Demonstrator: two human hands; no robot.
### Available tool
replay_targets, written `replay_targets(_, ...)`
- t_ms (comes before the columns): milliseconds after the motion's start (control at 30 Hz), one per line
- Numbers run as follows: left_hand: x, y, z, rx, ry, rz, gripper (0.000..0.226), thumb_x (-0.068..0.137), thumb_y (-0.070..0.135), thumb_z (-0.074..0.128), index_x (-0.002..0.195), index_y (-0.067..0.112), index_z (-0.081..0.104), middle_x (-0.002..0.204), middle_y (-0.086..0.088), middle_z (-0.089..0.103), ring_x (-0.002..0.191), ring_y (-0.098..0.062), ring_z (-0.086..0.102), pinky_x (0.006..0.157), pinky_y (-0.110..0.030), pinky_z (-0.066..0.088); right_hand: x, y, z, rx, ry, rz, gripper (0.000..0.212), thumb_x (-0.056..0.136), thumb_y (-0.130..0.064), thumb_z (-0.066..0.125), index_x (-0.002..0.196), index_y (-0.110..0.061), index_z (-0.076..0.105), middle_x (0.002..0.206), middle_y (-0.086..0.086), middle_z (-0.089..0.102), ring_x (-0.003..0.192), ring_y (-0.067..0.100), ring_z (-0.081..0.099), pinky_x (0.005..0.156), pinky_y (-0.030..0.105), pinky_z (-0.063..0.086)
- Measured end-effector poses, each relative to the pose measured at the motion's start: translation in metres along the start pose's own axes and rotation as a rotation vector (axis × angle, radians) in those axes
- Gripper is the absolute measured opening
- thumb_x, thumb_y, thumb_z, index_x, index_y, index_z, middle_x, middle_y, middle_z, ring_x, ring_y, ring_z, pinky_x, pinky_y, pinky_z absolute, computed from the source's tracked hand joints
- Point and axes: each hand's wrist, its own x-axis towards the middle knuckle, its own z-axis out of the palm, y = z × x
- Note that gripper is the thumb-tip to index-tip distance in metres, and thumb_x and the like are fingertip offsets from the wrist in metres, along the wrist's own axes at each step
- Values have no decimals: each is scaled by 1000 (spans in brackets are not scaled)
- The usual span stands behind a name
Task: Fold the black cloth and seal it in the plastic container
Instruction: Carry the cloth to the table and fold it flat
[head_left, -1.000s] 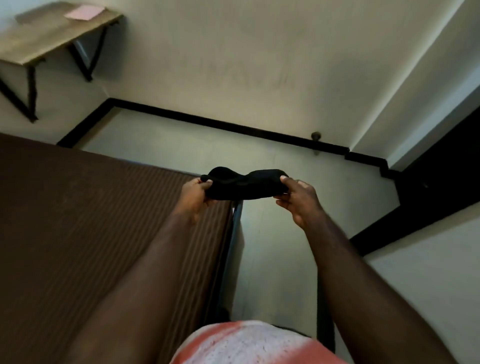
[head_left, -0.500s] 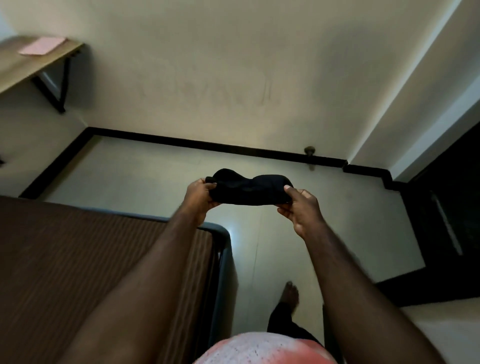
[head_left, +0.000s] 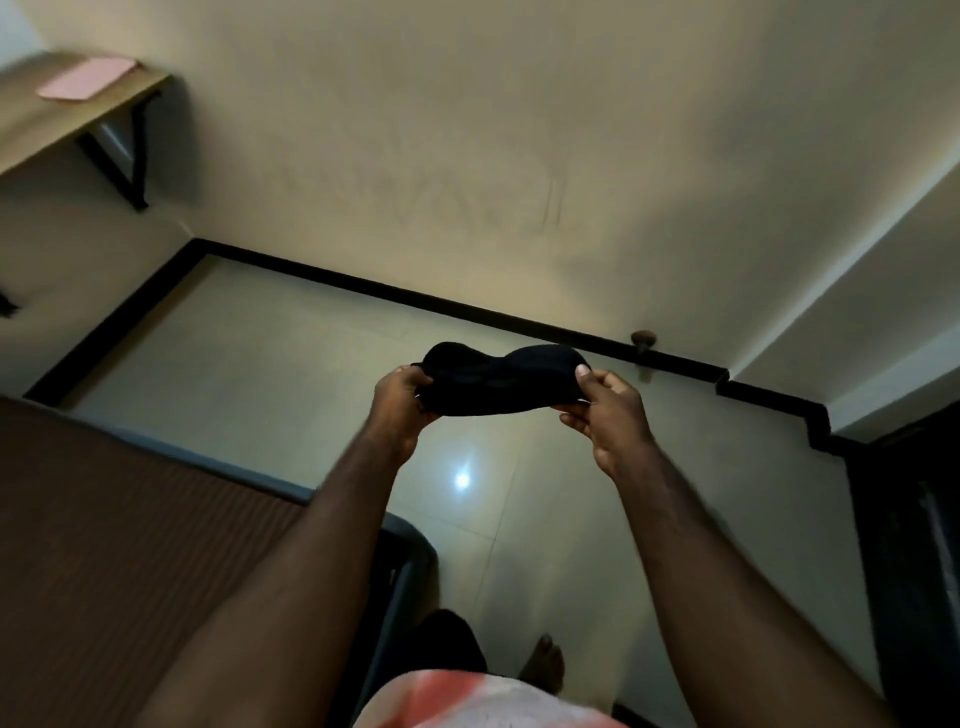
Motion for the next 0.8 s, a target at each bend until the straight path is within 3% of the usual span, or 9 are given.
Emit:
replay_targets(100, 27, 11, -7, 19, -58, -38, 24, 89, 24, 37, 90, 9, 56, 82, -6, 64, 80, -22, 61, 74, -37, 51, 32, -11, 15, -11, -49, 10, 22, 99, -22, 55, 113, -7, 61, 104, 9, 69, 87, 23, 69, 72, 34, 58)
replay_targets(200, 68, 27, -11, 130, -64, -101, 49, 86, 49, 50, 111, 9, 64, 103, -11, 72, 97, -26, 67, 75, -36, 54, 69, -25, 41, -40, -133, 24, 12, 97, -21, 58, 103, -11, 63, 102, 10, 69, 92, 24, 66, 66, 32, 55)
replay_targets(300, 110, 48, -10, 283, -49, -89, 38, 90, 40, 60, 113, 10, 66, 108, -13, 72, 96, -27, 69, 69, -33, 54, 107, -44, 73, -85, -220, 8, 8, 97, -19, 59, 92, -13, 60, 96, 10, 68, 90, 24, 65, 68, 34, 56)
replay_targets(400, 154, 78, -12, 244, -23, 7, 31, 94, 28, 58, 115, 7, 64, 112, -16, 70, 99, -30, 67, 71, -34, 55, 148, -67, 113, -108, -233, 4, 15, 97, -16, 58, 82, -14, 56, 88, 9, 65, 85, 24, 63, 70, 35, 57)
replay_targets(633, 241, 163, -46, 130, 159, 145, 24, 97, 25, 53, 107, 7, 66, 111, -17, 70, 102, -29, 67, 91, -41, 54, 221, -105, 248, -143, -294, 34, 5, 91, -12, 54, 88, -9, 58, 90, 11, 63, 86, 26, 65, 62, 35, 55)
replay_targets(700, 259, 185, -65, 146, 173, 145, 27, 97, 26, 54, 110, 5, 65, 110, -16, 70, 103, -30, 67, 91, -41, 53, 233, -110, 286, -188, -342, 38, 8, 91, -17, 60, 92, -9, 60, 93, 11, 67, 87, 25, 67, 61, 34, 56)
replay_targets(800, 281, 210, -94, 145, 208, 149, 27, 97, 26, 55, 108, 5, 66, 107, -16, 71, 100, -30, 68, 87, -39, 54, 254, -114, 334, -269, -399, 17, 13, 93, -19, 62, 82, -12, 61, 82, 7, 68, 76, 19, 66, 58, 29, 53)
